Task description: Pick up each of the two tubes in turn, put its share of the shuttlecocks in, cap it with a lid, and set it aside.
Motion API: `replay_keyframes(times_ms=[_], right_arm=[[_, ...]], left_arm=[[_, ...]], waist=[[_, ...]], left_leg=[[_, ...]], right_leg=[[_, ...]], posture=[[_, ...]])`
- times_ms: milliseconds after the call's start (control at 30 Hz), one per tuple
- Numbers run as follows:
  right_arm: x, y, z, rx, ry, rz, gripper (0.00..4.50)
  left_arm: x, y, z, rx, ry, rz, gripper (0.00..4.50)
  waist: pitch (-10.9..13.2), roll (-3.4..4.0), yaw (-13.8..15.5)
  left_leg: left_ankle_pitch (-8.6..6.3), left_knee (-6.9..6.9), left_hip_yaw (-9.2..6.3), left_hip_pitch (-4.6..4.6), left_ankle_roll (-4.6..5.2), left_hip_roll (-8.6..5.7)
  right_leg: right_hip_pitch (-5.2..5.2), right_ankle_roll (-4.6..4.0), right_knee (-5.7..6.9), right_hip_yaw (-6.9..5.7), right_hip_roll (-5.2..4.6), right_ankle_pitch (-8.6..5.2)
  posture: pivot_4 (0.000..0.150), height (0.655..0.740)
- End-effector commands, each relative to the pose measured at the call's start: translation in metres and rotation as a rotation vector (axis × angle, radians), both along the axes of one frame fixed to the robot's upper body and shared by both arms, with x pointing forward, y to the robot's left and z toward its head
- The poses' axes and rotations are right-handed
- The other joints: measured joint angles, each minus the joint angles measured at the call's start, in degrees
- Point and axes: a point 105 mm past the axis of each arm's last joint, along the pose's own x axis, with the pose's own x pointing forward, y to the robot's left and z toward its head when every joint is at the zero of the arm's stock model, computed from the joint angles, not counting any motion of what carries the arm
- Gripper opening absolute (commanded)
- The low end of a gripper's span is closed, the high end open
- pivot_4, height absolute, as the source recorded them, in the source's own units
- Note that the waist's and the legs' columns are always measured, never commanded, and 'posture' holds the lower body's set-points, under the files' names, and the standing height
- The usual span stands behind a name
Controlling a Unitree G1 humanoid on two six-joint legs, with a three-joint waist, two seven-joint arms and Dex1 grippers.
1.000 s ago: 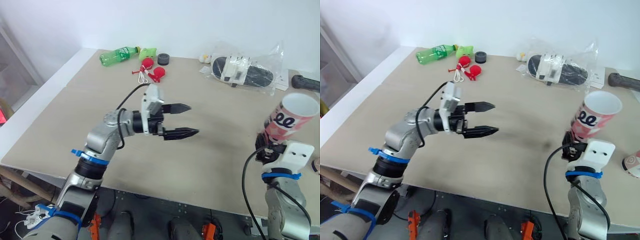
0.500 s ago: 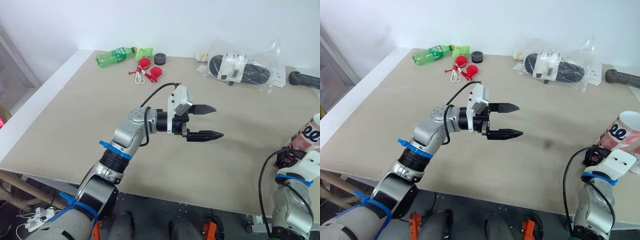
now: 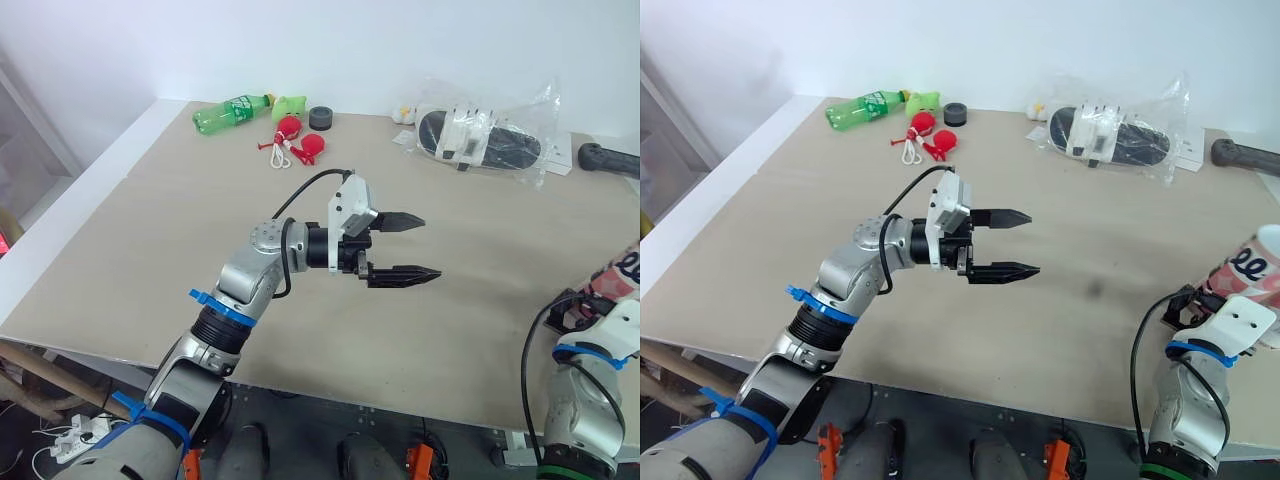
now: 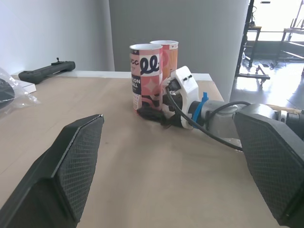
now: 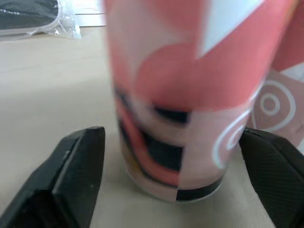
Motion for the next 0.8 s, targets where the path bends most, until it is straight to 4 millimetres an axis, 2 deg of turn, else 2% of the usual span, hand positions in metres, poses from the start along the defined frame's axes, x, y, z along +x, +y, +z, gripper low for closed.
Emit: replay_keyframes(times_ms=[33,233,400,533,733,800], right_arm=[[-0.003,-0.003,0.013,-0.039,-0.029,0.004,4.43],[-0.010,0.003,0.016,-0.054,-0.030,0.013,4.43],[-0.025,0.012,0.018,-0.043,-0.036,0.006,4.43],[-0.043,0.033,0.033,-0.082,-0.055,0.063,4.43],[-0.039,0.106,0.055,-0.102,-0.023,0.568,4.43],[-0.032,0.133,0.059,-0.131,0.036,0.788,4.43]], left_arm=[[-0.004,-0.001,0.009,-0.024,-0.038,-0.006,4.50],[-0.004,-0.001,0.008,-0.025,-0.038,-0.006,4.50],[-0.002,0.000,0.006,-0.024,-0.034,-0.002,4.50],[0.003,0.008,0.000,-0.020,-0.019,0.040,4.50],[0.026,0.044,-0.018,0.001,0.011,0.243,4.50],[0.035,0.067,-0.028,0.010,0.035,0.346,4.50]], waist=[[0.0,0.00,0.0],[0.0,0.01,0.0],[0.0,0.03,0.0],[-0.1,0.16,0.0],[-0.1,0.20,-0.4],[-0.1,0.16,-0.4]], left_leg=[[0.00,0.00,0.01,0.00,0.00,0.00],[0.00,0.00,0.01,0.00,0.00,0.00],[0.00,-0.01,0.00,-0.01,0.00,0.00],[0.00,-0.01,-0.01,-0.01,0.00,0.01],[0.00,-0.02,0.01,0.06,0.00,0.10],[0.01,-0.02,-0.03,0.20,0.01,0.11]], right_leg=[[0.00,0.00,0.00,0.00,0.00,0.00],[0.00,0.01,0.00,0.00,-0.01,-0.01],[0.00,0.00,0.00,0.00,-0.01,-0.02],[-0.02,0.04,0.00,-0.01,0.00,-0.05],[-0.03,0.19,0.00,0.06,0.08,-0.12],[0.04,0.21,0.01,0.11,0.13,-0.05]], posture=[[0.150,0.7400],[0.150,0.7400],[0.150,0.7400],[0.150,0.7400],[0.150,0.7400],[0.150,0.7400]])
